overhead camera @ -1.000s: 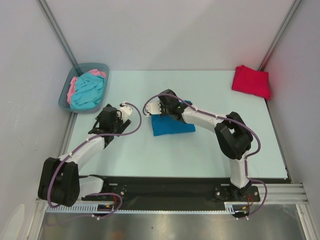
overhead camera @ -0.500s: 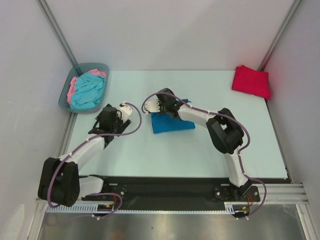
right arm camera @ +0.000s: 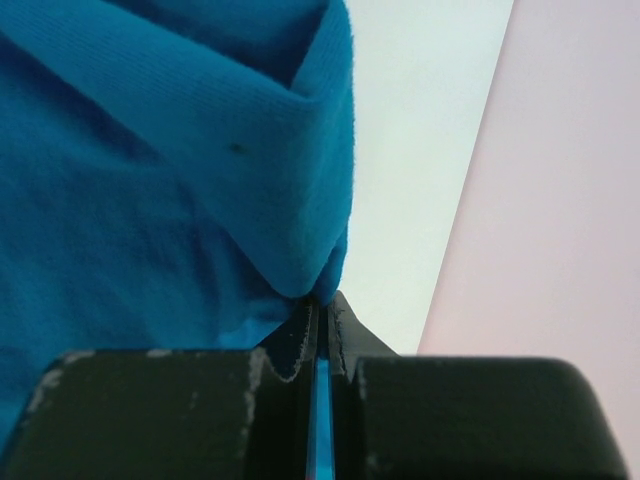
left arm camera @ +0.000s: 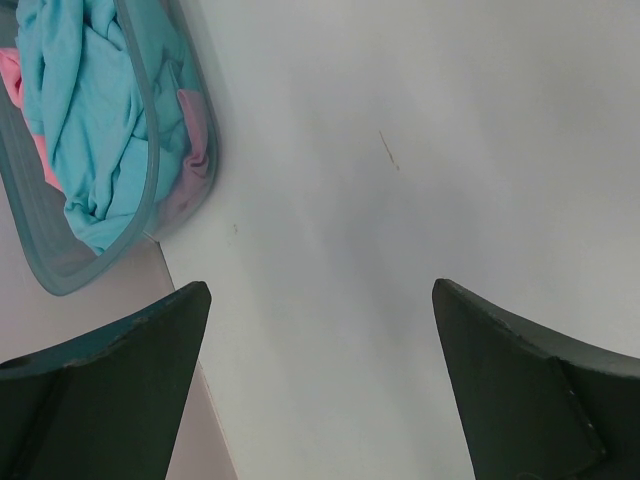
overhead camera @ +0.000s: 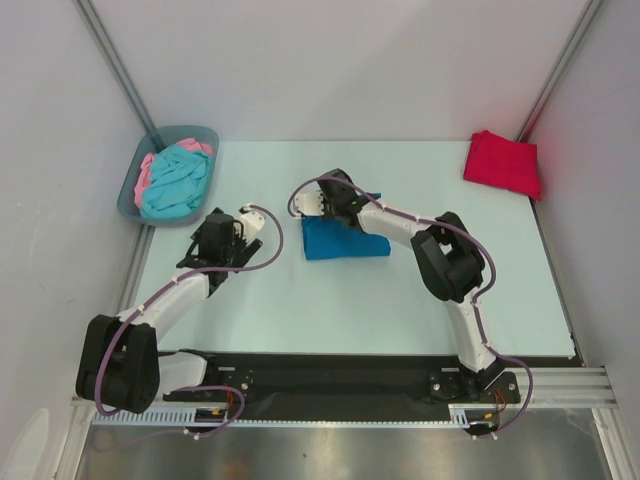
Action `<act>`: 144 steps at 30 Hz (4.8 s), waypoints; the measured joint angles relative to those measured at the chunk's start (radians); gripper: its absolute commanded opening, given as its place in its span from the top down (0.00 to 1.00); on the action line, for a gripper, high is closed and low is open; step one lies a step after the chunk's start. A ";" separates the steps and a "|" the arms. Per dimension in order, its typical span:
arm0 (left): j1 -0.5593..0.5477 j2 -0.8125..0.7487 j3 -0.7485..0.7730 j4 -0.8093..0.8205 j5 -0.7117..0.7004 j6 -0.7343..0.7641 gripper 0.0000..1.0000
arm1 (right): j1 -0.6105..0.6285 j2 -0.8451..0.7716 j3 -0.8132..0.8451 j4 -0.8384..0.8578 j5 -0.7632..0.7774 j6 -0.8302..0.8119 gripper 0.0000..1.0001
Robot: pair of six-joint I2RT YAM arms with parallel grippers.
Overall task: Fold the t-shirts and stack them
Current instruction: Fold the tshirt, then neatly place the folded tshirt to the corner
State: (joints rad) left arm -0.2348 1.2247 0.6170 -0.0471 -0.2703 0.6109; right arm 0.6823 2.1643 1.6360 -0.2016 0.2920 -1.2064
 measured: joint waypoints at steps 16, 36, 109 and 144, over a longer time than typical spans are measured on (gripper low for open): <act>0.000 0.008 0.000 0.000 -0.001 0.000 0.00 | -0.006 0.043 0.006 0.137 0.045 0.003 0.36; 0.000 0.004 0.000 0.000 -0.007 0.000 0.00 | 0.040 -0.089 -0.355 0.481 0.142 -0.024 1.00; 0.018 -0.107 -0.003 0.152 -0.149 -0.009 0.00 | 0.134 -0.206 -0.818 0.657 0.288 0.015 1.00; 0.027 -0.146 -0.024 0.168 -0.169 -0.018 0.00 | 0.266 -0.105 -0.647 0.651 0.324 0.063 1.00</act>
State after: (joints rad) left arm -0.2081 1.0790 0.5926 0.1211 -0.4393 0.5930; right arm 0.9485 2.0590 0.9894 0.4492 0.6159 -1.1439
